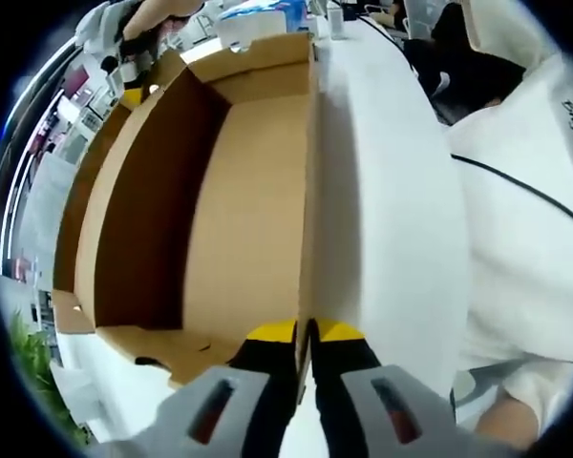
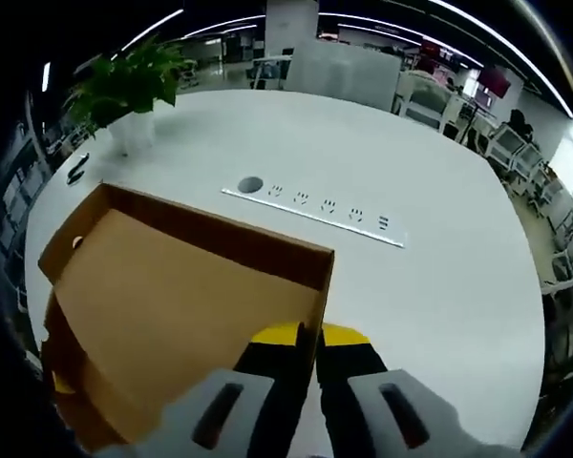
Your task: Operate the shoe box by opening the lid, removing the specified soft item, and placing it in the target area until the item is outside and the box remains undamaged.
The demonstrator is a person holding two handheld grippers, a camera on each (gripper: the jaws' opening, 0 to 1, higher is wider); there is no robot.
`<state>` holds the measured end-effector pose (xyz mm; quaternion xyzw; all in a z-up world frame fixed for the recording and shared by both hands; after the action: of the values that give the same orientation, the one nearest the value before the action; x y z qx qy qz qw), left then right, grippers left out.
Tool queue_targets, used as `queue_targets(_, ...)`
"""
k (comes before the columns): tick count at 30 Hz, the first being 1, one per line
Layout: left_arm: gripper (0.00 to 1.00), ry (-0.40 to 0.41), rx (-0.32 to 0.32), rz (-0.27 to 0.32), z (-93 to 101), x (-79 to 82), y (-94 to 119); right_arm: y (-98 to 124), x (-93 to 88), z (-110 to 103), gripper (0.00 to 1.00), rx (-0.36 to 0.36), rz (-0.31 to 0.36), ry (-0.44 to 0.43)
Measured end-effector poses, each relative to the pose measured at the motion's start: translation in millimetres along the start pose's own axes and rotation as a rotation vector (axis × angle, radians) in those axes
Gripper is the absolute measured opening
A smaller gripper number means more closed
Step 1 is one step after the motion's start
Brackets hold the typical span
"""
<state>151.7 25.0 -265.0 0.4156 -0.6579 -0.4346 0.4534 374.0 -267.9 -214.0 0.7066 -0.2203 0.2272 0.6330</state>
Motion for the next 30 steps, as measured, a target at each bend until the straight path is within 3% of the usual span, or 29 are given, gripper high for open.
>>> queue_targets(5,0.04,-0.019,0.003,-0.001,-2.8,0.0,0.0,9.3,-1.1,2.9,0.03,0.02,0.067,-0.027)
queue_targets(8,0.04,-0.015,-0.004,-0.014,-3.8,1.2,-1.2,16.5,-9.2,3.3,0.03,-0.005,0.053,0.006)
queue_targets(11,0.03,-0.022,0.001,-0.025,-5.1,1.1,-0.8,29.1,-7.2,-5.3,0.03,0.014,0.144,0.003)
queue_targets(13,0.03,-0.016,0.002,-0.025,-4.9,0.3,-0.6,33.3,-8.4,-7.9,0.03,0.01,0.17,0.002)
queue_targets(15,0.03,-0.017,0.005,-0.017,-5.8,-0.9,-0.1,37.9,-7.9,-9.5,0.03,-0.008,0.209,0.059)
queue_targets(16,0.03,-0.027,0.015,-0.016,-6.3,-1.4,-0.5,42.9,-6.8,-10.6,0.03,-0.009,0.259,0.026)
queue_targets(21,0.03,-0.021,0.026,-0.031,-7.4,-2.7,-0.3,51.7,-12.9,-9.5,0.03,0.009,0.326,0.0)
queue_targets(23,0.03,-0.028,0.028,-0.03,-6.8,-3.1,-0.8,50.3,-6.4,-5.4,0.03,0.013,0.341,0.002)
queue_targets(27,0.03,-0.021,0.044,-0.039,-8.7,-3.9,-1.5,61.5,-5.5,-8.1,0.02,0.036,0.43,-0.052)
queue_targets(30,0.03,-0.026,0.058,-0.05,-8.7,-4.3,-1.5,72.7,-7.8,-11.4,0.02,0.013,0.484,-0.019)
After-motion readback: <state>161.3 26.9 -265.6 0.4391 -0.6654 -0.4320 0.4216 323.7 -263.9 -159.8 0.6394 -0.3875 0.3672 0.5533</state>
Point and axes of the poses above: the point that each gripper's makers call its tool centre point, and the gripper's own axes: y roughly backward along the fingers, z roughly to its right, x roughly out of its top, the point moved 6 cm from there along y, roughly backward along the fingers, and after that the axes turned 14 degrees about -y, right-handed, at the moved point
